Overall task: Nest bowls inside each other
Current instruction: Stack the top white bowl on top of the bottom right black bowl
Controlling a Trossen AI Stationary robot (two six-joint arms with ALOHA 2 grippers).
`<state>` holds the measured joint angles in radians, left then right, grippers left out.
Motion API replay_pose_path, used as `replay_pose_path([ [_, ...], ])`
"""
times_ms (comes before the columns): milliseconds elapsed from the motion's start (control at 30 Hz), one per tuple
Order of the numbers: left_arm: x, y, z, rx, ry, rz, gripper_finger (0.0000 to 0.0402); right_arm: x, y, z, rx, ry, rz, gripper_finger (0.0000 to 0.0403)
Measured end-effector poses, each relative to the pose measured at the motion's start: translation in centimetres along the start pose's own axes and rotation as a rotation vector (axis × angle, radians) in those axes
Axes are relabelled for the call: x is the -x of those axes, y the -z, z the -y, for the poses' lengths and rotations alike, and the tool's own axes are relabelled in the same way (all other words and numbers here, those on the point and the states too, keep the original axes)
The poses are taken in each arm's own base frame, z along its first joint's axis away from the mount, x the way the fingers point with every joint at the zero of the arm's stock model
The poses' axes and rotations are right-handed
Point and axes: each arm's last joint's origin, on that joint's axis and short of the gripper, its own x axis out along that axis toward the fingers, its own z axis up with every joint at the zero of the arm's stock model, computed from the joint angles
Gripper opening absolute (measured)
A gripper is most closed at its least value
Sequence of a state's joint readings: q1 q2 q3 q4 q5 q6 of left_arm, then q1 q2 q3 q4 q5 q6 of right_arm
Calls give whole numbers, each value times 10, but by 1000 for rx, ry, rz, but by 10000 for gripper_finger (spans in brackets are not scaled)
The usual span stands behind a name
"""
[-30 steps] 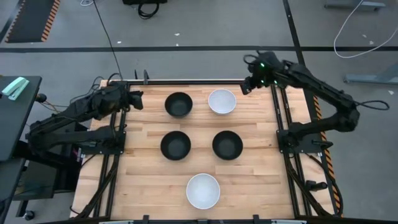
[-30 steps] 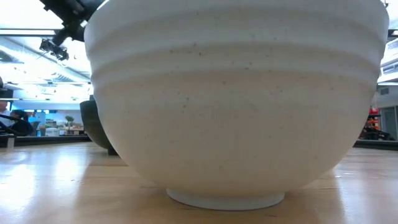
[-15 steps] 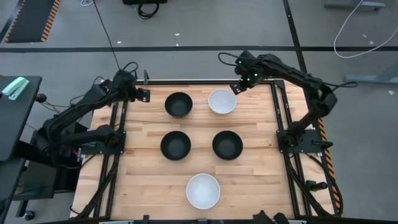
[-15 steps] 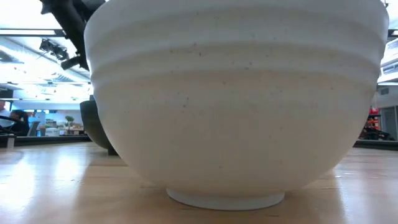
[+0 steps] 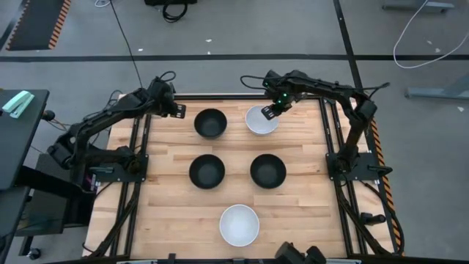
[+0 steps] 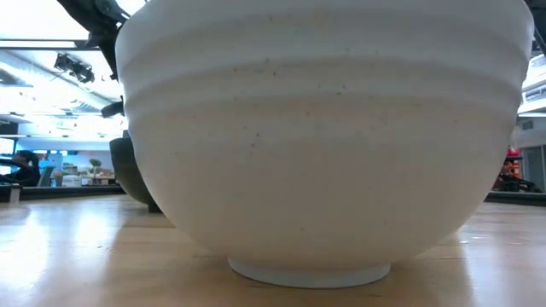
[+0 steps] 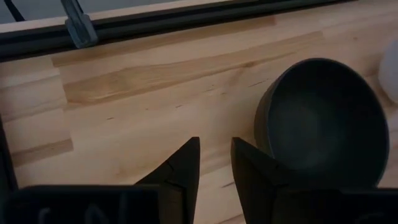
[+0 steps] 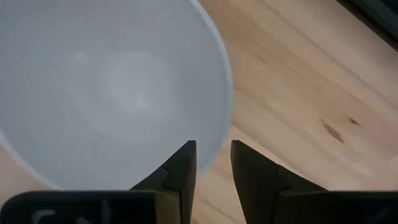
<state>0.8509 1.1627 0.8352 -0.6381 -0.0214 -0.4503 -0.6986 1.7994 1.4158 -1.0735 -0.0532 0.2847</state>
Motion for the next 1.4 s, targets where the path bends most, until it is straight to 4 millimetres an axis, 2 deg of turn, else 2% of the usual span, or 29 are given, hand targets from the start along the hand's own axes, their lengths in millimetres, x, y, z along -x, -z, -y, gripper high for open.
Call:
replay_pose_path([
  [600,-2,0,0,8,-4,-9,101,-36,-14,0,-13,14,-49,106],
  [800,-2,0,0,7,-3,-11,95,-40,-14,-2,2,14,-50,74],
  [967,-2,0,0,7,-3,-11,89,-38,-15,-3,-1,-7,-36,13],
  [1167,-2,1,1,7,11,-19,85,-33,-14,-3,17,-5,-23,8],
  [1267,-2,1,2,7,31,-28,88,-19,-10,-3,29,-2,10,6],
  [1400,-2,1,2,7,32,-28,91,11,2,-1,32,-15,54,5],
])
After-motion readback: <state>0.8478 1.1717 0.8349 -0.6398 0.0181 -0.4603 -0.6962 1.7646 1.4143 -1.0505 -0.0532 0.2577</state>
